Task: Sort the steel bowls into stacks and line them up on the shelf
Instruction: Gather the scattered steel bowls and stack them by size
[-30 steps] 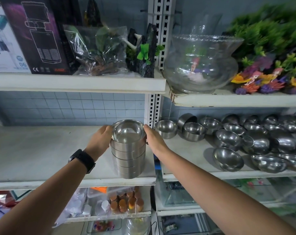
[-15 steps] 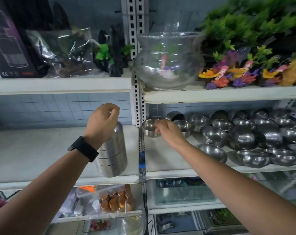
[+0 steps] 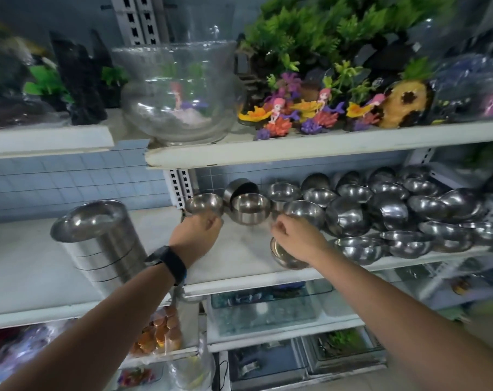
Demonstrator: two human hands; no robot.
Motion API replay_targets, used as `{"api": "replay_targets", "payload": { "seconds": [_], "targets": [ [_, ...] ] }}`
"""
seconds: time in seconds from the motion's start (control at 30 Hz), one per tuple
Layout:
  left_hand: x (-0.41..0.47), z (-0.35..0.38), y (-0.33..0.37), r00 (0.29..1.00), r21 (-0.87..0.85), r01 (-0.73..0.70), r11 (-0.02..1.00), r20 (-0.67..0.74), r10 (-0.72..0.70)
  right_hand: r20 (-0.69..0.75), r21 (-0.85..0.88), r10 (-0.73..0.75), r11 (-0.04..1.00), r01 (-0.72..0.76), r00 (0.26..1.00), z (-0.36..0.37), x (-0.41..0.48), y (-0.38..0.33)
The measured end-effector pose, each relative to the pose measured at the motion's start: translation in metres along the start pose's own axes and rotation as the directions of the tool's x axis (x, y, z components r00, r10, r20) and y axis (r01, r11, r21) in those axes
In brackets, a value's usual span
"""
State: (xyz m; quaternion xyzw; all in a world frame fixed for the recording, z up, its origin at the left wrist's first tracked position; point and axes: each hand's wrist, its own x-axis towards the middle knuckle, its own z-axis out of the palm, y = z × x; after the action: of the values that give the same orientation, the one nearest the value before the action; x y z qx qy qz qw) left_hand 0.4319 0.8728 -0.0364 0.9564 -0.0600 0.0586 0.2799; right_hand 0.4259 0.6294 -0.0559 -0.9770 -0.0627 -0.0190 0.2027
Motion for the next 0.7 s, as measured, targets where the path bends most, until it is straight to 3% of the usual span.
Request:
{"api": "replay_targets", "payload": {
  "seconds": [0.27,0.47,0.7],
  "targets": [
    [0.013,0.050,-0.009,0.988,0.065,0.026,0.998,0.152,-0.036,-0.034,-0.161,0.096,0.982,-0.100,0.995,0.001,-0.004,0.046],
    [0.043,0.054,-0.034,0.985,0.111,0.026,0.993,0.165,-0.044,-0.059,-0.219,0.124,0.967,-0.134,0.990,0.009,0.011,0.046],
    [0.069,0.062,-0.072,0.981,0.040,0.041,0.998,0.189,-0.048,-0.079,-0.243,0.137,0.958,-0.153,0.987,0.028,0.040,0.026]
  ]
}}
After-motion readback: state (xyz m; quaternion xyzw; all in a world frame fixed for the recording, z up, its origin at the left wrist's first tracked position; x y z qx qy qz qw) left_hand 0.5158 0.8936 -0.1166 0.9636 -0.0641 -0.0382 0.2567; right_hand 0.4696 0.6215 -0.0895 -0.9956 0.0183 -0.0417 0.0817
